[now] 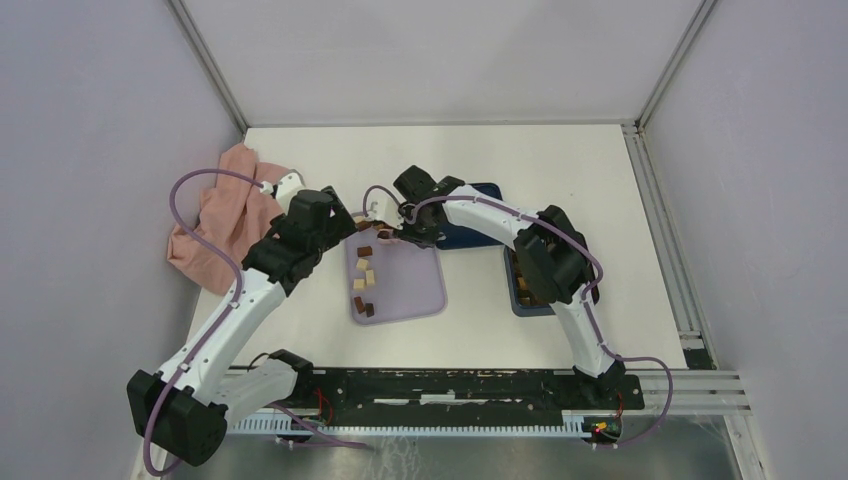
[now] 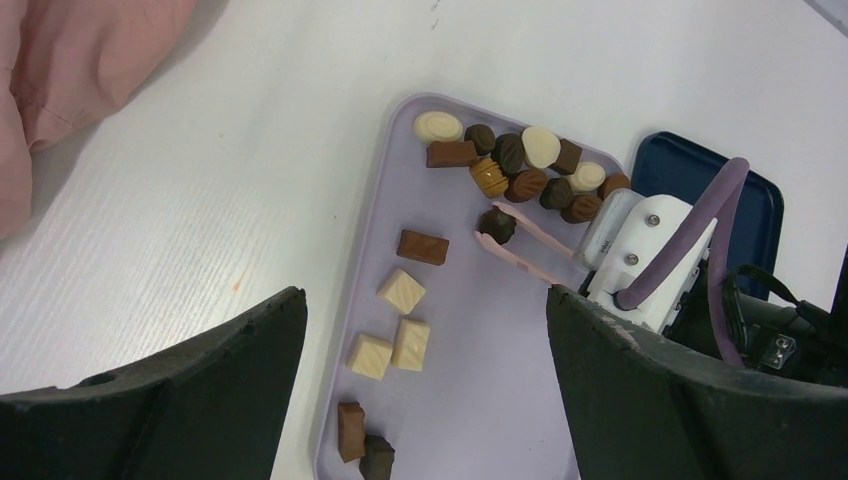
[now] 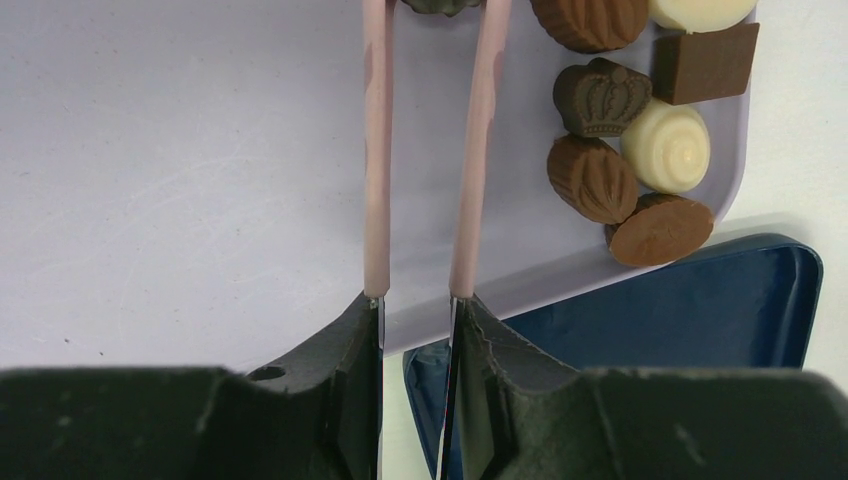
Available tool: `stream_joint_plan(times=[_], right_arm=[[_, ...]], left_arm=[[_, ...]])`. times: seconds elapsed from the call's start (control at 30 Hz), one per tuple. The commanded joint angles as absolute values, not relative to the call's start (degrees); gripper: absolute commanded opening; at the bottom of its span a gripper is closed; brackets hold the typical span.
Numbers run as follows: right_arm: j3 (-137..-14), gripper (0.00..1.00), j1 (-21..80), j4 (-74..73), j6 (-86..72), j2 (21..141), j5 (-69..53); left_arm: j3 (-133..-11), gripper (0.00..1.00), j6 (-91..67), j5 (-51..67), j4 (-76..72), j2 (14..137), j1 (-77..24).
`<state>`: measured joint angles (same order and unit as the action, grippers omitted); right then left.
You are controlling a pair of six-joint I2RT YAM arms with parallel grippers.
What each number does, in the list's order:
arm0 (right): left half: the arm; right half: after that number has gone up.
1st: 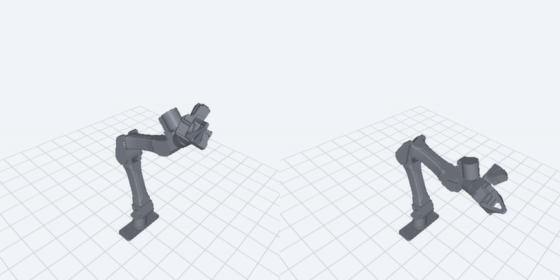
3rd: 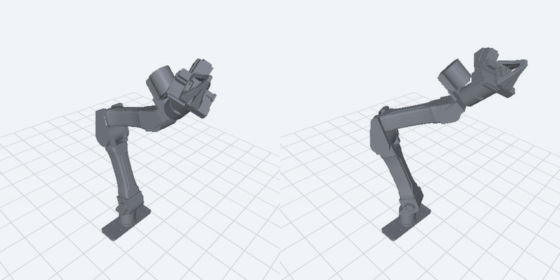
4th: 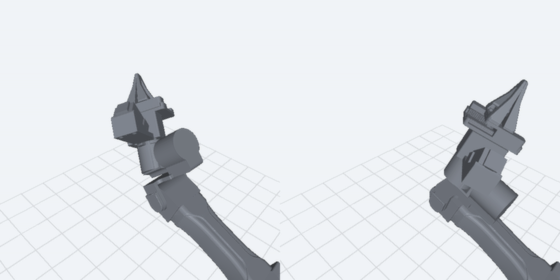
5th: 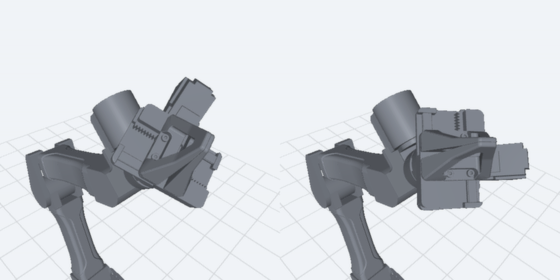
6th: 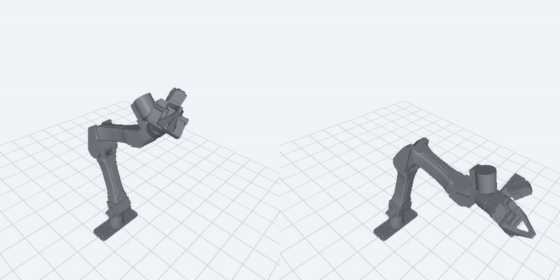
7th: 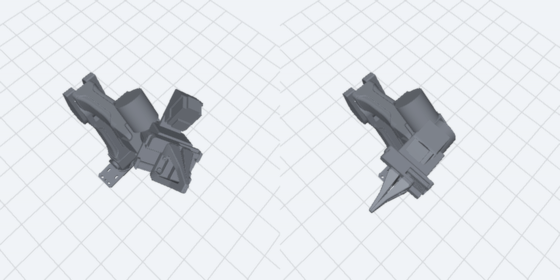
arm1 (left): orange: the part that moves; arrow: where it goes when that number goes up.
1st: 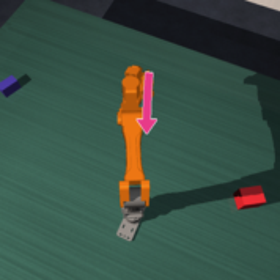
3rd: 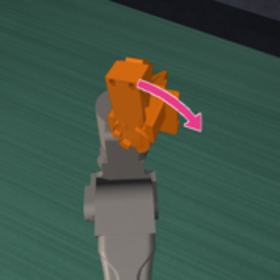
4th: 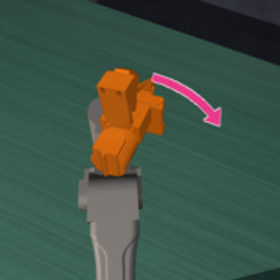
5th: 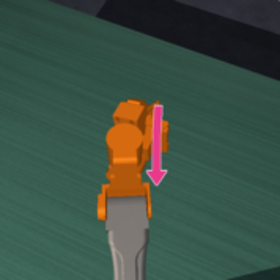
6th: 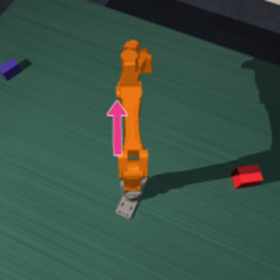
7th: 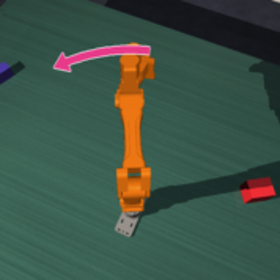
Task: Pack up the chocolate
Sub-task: Pick up the fake chocolate from the plate.
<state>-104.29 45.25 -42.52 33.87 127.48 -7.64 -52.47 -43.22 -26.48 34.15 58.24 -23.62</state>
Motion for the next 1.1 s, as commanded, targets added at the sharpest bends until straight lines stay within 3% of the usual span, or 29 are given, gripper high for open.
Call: stream_joint_plan(times=[0.0,0.37,0.57,1.07], right_arm=[[-104.59,0.17,45.35,-40.43,33.89,123.67,-8.34],[-92.45,0.03,41.00,-37.47,38.43,108.21,-24.00],[-80.02,0.02,35.35,-37.61,43.11,94.27,-29.10],[-57.74,0.04,5.56,-53.09,56.41,65.08,-28.00]], left_arm=[[-53.64,0.94,-45.18,-27.91,32.90,58.28,-23.80],[-51.85,0.95,-44.30,-26.09,29.25,56.74,-23.78],[-48.78,0.96,-41.81,-22.08,20.85,53.26,-23.80],[-51.89,0.96,-36.82,-13.28,12.21,63.53,-23.74]])
